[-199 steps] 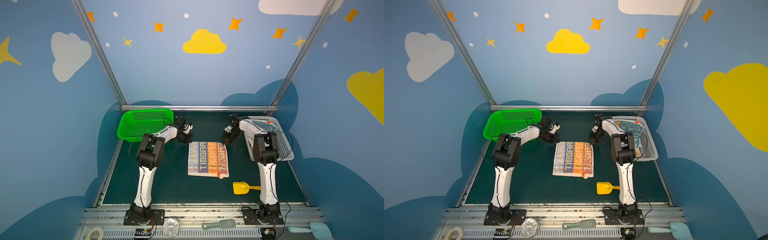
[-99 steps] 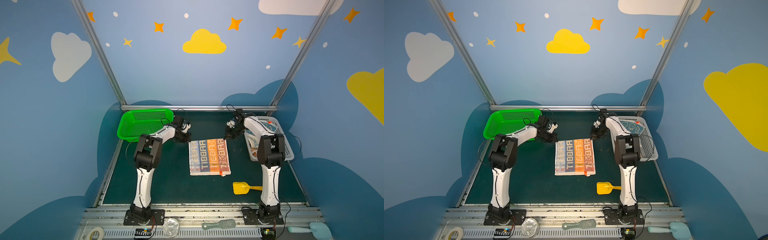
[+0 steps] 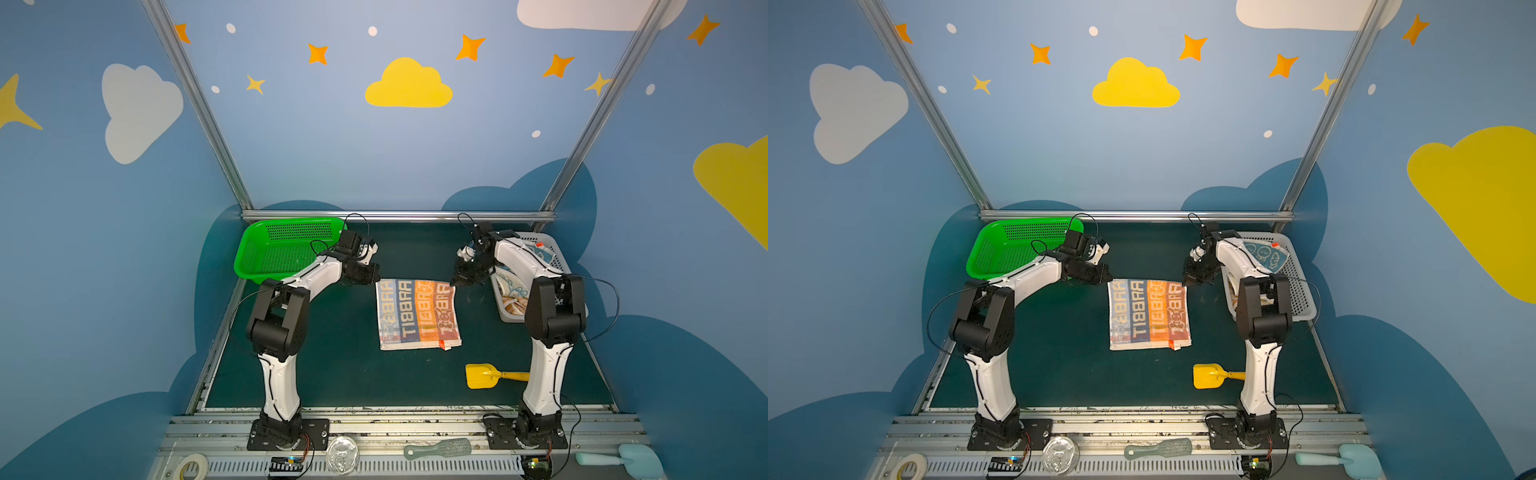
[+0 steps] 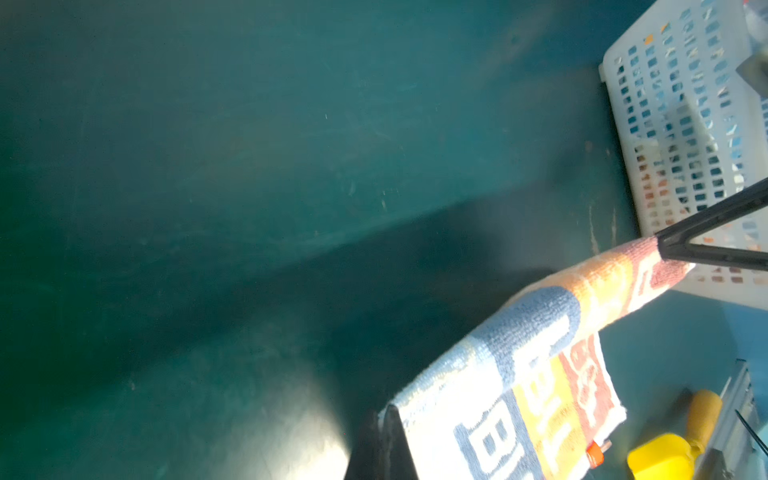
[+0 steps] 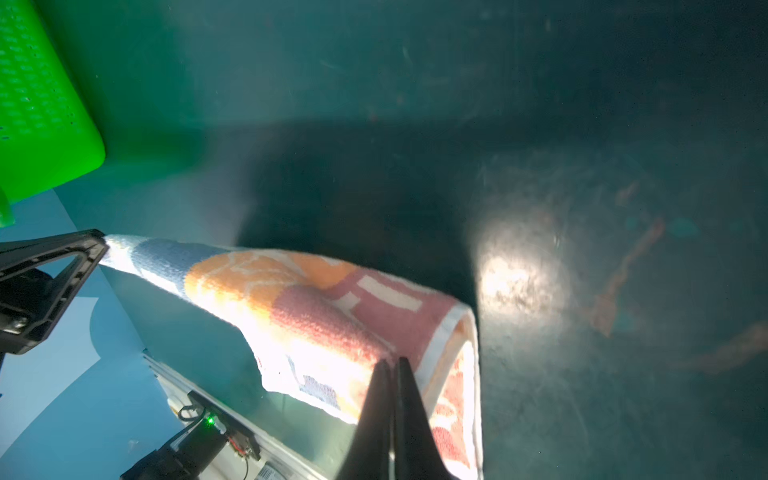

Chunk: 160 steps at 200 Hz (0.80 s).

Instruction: Fold and stack the towels

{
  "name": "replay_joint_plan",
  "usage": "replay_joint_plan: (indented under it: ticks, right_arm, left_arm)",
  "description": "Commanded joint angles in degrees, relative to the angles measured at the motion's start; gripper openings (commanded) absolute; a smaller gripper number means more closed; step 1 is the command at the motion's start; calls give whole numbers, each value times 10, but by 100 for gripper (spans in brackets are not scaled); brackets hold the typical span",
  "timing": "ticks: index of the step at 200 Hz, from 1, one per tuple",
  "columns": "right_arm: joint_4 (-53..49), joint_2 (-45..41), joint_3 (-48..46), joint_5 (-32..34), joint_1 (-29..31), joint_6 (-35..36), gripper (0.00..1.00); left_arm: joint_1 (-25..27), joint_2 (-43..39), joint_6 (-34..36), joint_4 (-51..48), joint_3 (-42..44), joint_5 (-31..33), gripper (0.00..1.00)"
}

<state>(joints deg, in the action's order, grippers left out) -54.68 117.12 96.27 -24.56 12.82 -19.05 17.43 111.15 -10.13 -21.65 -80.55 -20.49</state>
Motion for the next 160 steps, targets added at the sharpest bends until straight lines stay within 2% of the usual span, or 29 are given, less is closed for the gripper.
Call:
replay_joint_plan:
  ticks: [1,92,118,160]
  right_arm:
    - [10,-48,-40,3,-7,-12,0]
    - [73,-130,-236,1,-6,-42,0]
    - [96,-132,-282,-7,-3,-57,0]
    - [137,-117,-327,-17,14,-79,0]
  left_arm:
    - [1,-46,-23,23,41,11,3]
    - [77,-156,-111,74,210,58,3]
    - [93,-156,-144,94,253,56,3]
    - [107,-117,-159,92,260,67,3]
